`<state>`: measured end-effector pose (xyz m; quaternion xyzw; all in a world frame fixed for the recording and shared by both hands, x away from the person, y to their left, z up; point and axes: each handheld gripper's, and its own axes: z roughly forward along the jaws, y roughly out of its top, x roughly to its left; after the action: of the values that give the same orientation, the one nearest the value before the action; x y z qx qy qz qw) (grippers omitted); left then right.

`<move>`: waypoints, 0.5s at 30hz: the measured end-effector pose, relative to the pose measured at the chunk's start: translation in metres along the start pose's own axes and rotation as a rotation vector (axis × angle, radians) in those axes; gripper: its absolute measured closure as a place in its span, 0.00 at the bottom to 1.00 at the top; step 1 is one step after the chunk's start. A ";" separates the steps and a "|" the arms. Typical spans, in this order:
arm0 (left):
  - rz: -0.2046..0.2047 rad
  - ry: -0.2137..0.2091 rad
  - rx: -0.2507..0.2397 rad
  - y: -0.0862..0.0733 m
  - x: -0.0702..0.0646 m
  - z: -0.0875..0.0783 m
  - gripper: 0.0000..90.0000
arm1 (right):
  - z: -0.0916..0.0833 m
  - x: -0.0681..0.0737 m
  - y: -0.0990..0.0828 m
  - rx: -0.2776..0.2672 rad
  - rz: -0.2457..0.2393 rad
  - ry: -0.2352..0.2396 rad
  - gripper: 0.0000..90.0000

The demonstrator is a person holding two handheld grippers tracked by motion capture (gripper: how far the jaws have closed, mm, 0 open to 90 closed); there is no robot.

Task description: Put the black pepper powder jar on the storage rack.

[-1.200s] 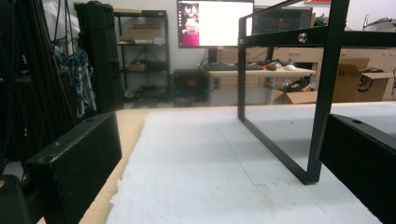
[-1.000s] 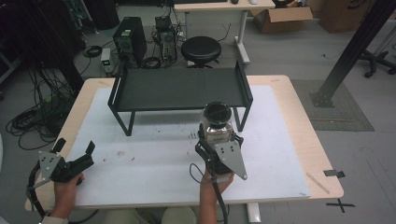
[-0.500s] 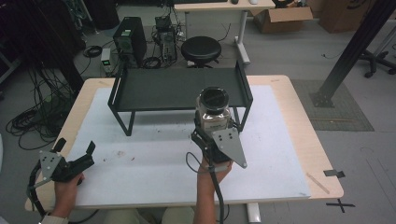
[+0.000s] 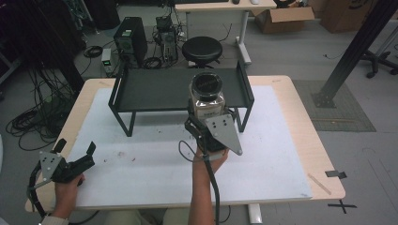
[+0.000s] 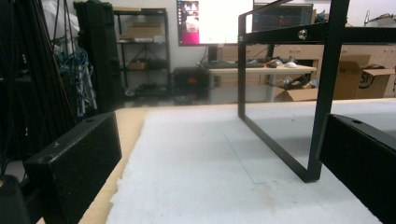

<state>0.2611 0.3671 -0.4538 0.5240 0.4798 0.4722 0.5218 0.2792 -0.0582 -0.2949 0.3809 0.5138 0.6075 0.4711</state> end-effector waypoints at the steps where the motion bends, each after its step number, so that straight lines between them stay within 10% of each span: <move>1: 0.001 0.000 0.002 0.000 0.000 0.000 0.00 | 0.005 0.002 0.003 -0.005 -0.002 0.008 0.28; 15: 0.001 -0.001 0.002 0.000 0.000 0.000 0.00 | 0.041 0.018 0.010 -0.006 0.002 0.052 0.28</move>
<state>0.2614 0.3670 -0.4537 0.5251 0.4799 0.4718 0.5209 0.3113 -0.0301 -0.2779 0.3641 0.5238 0.6191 0.4581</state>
